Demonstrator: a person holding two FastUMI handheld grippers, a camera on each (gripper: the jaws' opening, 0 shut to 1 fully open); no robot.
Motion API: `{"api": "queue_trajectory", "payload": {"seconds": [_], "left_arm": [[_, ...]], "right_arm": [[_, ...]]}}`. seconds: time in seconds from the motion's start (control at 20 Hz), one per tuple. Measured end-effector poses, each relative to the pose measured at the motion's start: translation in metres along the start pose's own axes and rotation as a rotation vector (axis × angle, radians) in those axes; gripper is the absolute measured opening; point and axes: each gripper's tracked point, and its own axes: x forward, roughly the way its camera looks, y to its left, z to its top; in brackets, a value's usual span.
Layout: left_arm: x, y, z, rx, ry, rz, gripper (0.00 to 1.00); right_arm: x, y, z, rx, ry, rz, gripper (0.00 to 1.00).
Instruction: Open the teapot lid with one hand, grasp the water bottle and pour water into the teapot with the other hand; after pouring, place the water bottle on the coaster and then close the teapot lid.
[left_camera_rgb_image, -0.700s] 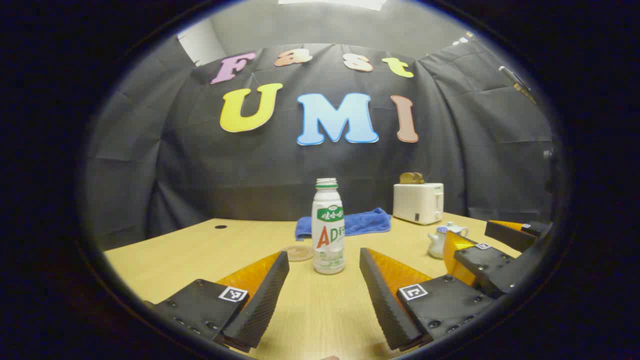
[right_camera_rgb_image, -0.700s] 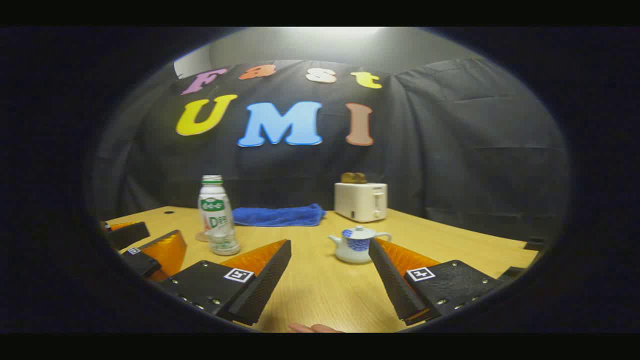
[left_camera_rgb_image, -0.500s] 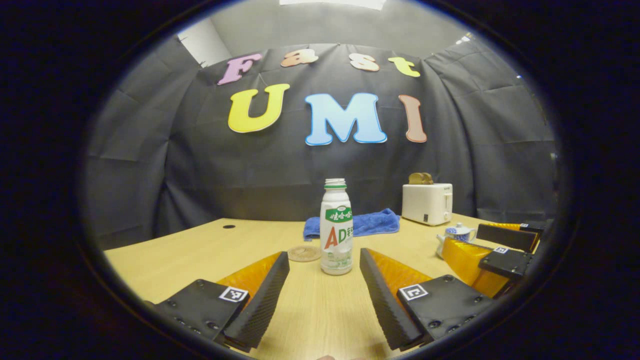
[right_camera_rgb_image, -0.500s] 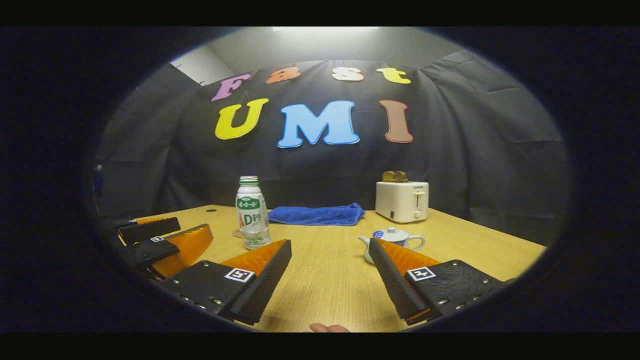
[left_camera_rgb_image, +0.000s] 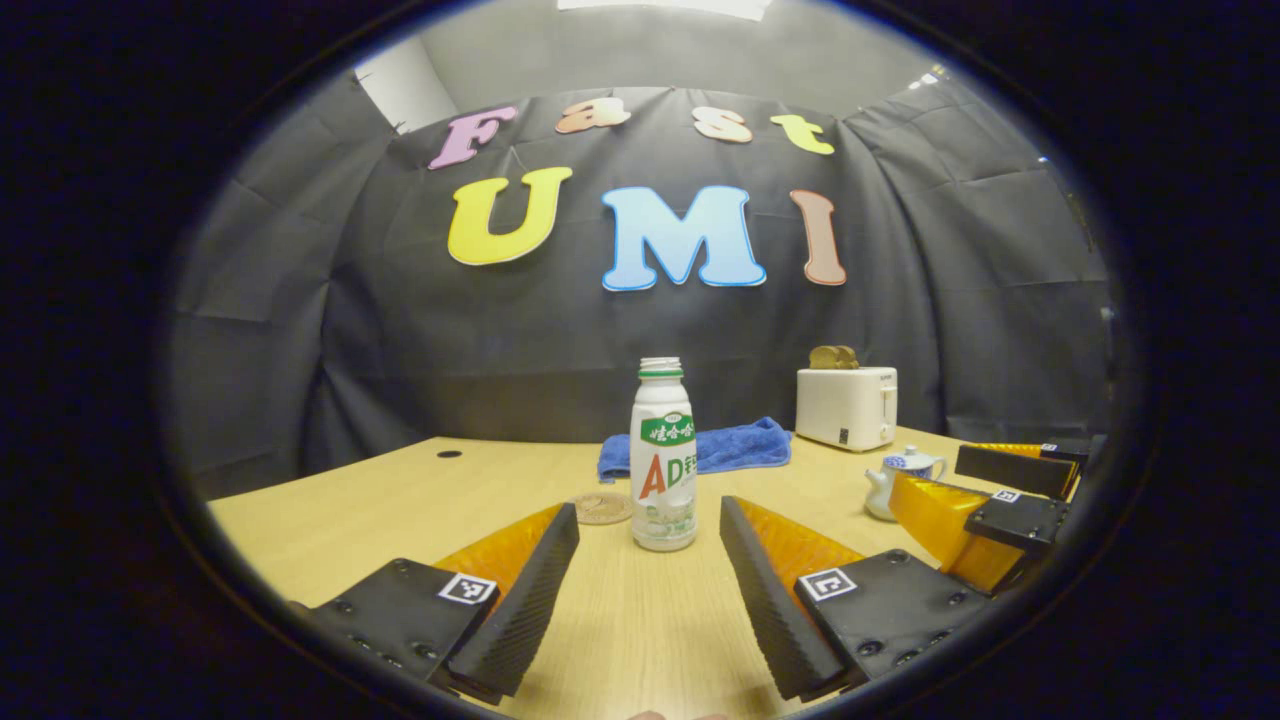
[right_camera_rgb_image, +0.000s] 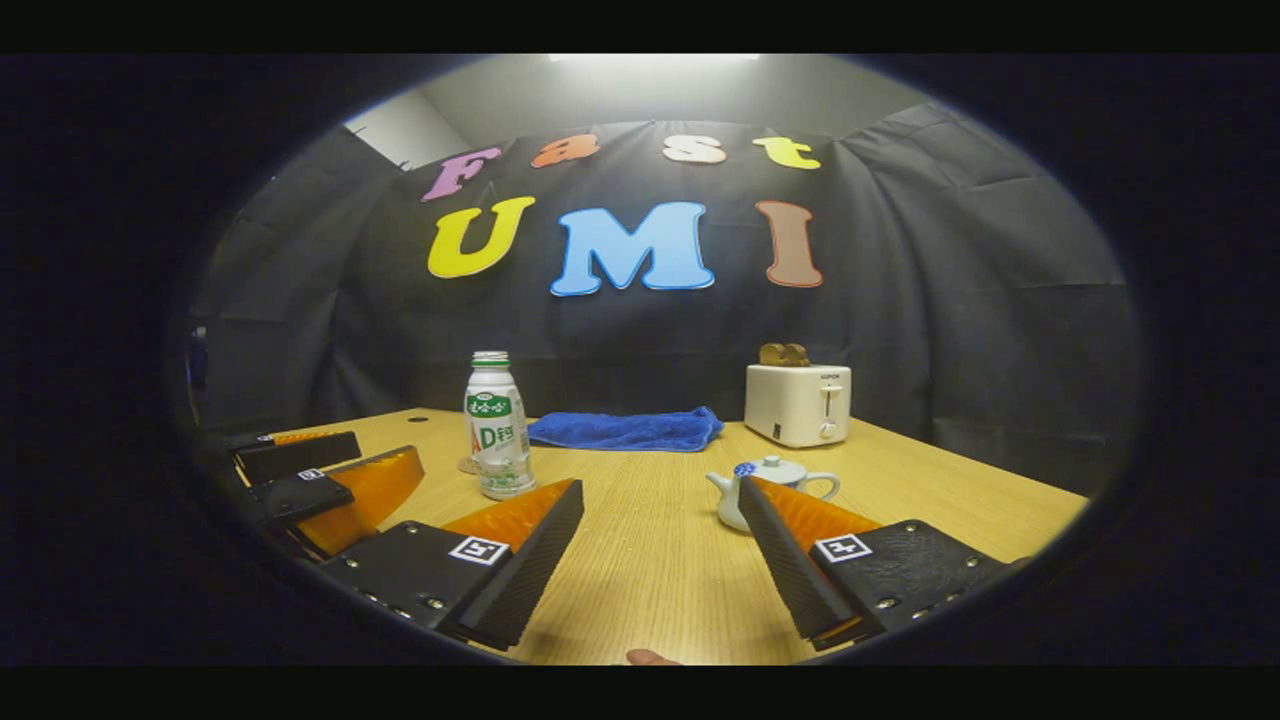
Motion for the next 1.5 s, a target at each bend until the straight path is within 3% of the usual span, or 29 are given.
{"api": "queue_trajectory", "payload": {"seconds": [0.1,0.15,0.2,0.4,0.5,0.6,1.05,1.35,1.5], "left_arm": [[-0.001,0.000,0.000,0.000,0.000,0.000,0.94],[-0.001,-0.001,0.000,0.000,0.001,0.000,0.89],[0.000,-0.001,0.001,0.000,0.000,0.000,0.94],[-0.001,-0.001,0.000,-0.001,0.001,0.000,0.89],[0.000,-0.002,0.000,-0.001,0.002,-0.003,0.99],[0.000,-0.009,0.000,-0.002,0.004,-0.034,1.00],[0.014,-0.010,0.001,-0.003,0.002,-0.057,0.99],[0.028,-0.011,0.002,-0.003,0.003,-0.060,0.99],[0.031,-0.012,0.002,-0.006,0.000,-0.081,0.99]], "right_arm": [[0.000,-0.002,0.000,0.002,0.001,-0.010,0.96],[0.001,-0.003,-0.001,0.002,0.003,-0.023,0.96],[0.002,-0.005,-0.001,0.003,0.004,-0.035,0.96],[0.002,-0.005,-0.001,0.005,-0.001,-0.036,0.95],[0.003,-0.003,-0.003,0.005,0.006,-0.011,0.95],[0.007,-0.008,-0.003,-0.004,0.016,-0.012,0.95],[0.068,-0.069,0.005,0.019,0.068,-0.092,0.96],[0.102,-0.083,-0.008,0.018,0.132,-0.106,0.95],[0.114,-0.086,-0.009,-0.012,0.143,-0.107,0.86]]}}
